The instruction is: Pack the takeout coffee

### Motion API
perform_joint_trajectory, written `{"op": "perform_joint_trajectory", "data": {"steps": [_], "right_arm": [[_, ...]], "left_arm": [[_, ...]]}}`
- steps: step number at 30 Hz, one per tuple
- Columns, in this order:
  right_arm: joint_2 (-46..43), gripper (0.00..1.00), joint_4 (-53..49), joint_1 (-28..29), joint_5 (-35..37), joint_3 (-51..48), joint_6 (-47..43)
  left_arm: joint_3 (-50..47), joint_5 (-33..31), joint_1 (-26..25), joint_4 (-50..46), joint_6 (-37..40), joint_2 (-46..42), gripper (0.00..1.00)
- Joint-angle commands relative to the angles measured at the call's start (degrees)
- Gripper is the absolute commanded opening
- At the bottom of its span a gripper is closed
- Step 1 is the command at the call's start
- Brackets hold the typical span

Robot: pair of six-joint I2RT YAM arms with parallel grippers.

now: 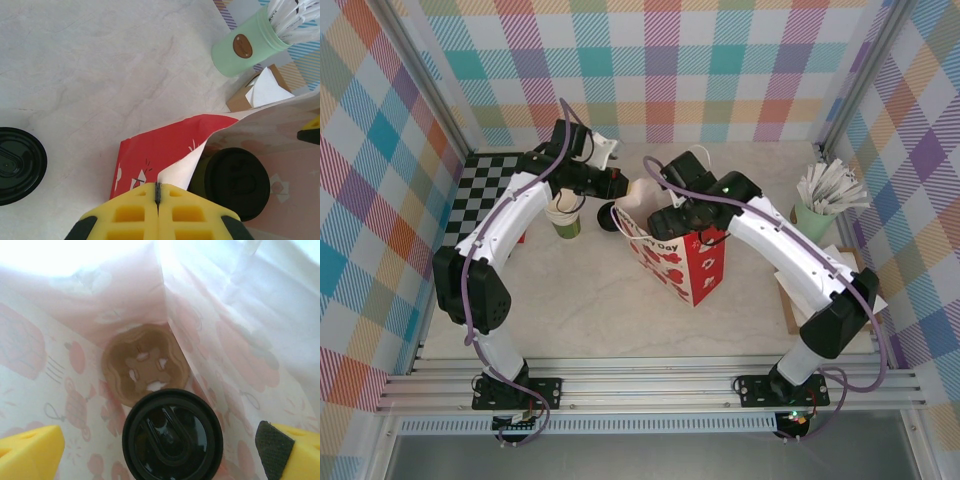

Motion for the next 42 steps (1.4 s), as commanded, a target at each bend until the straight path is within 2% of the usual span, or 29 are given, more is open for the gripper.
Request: {"op": "perform_joint_trajectory", "data": {"steps": [1, 8, 18, 22, 30, 37, 42], "right_arm": [[-3.3, 1.0, 4.9, 0.0, 2.9, -1.3, 0.7], [-7.3, 1.0, 14.4, -0.1, 2.4, -7.2, -0.4], [-8.1, 1.0, 18.4, -0.1, 0.5, -9.2, -1.0], [-11.4, 1.0, 27.6, -0.1, -4.2, -15.1, -1.1], [-20.0, 1.0, 49.3, -0.1, -8.4, -28.6, -2.9], [-21.8, 1.0, 59.2, -0.5, -14.5, -32.6, -1.9], [-24.1, 1.0, 63.2, -0.5, -15.8, -31.6, -0.5]], "left_arm": [[0.2, -1.4, -0.1, -0.8, -0.1, -0.1, 0.0], [0.4, -0.7, -0.1, 0.0, -1.3, -0.3, 0.0], [0.4, -1.8, -0.1, 0.1, -2.9, -1.6, 0.0], [0.4, -1.9, -0.1, 0.3, -3.4, -1.8, 0.0], [1.4, -2.1, -0.1, -0.8, -4.3, -1.6, 0.0], [2.0, -2.2, -0.3, -0.7, -5.9, -1.8, 0.0], [2.2, -4.7, -0.4, -1.2, -6.3, -2.5, 0.0]]}}
